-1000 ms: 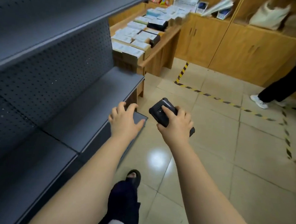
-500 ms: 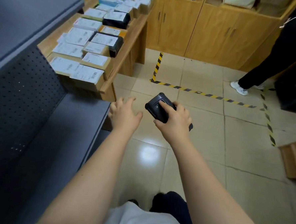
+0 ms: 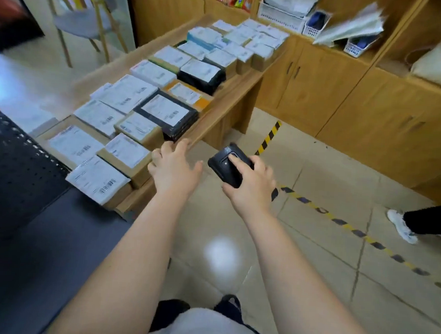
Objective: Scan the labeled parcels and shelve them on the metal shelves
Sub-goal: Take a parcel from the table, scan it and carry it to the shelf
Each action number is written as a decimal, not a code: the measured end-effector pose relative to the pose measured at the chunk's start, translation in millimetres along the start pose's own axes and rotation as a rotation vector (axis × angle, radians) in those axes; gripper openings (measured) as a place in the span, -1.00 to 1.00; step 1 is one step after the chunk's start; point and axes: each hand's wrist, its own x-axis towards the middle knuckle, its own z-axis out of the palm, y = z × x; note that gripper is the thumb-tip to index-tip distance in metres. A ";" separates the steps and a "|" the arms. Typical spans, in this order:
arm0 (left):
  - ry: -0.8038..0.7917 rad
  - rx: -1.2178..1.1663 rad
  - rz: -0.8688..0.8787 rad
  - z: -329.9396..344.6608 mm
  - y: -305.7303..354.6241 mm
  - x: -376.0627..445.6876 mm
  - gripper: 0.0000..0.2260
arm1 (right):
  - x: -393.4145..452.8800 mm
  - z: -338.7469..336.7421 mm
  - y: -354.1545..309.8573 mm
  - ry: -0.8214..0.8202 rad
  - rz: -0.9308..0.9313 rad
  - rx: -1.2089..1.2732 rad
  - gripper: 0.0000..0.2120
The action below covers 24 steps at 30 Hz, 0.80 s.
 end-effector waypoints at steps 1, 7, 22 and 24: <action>0.018 -0.002 -0.039 -0.9 0.5 14.7 -0.49 | 23.6 1.7 -4.1 -0.019 -0.033 0.005 -0.39; 0.074 -0.011 -0.311 -3.5 -35.4 106.8 -0.47 | 145.8 35.5 -56.5 -0.118 -0.261 0.015 -0.40; 0.276 -0.111 -0.911 -56.2 -136.6 240.2 -0.40 | 327.1 139.4 -227.6 -0.435 -0.698 0.077 -0.40; 0.325 -0.140 -0.983 -54.1 -144.8 251.9 -0.42 | 344.1 154.1 -245.0 -0.470 -0.780 0.059 -0.40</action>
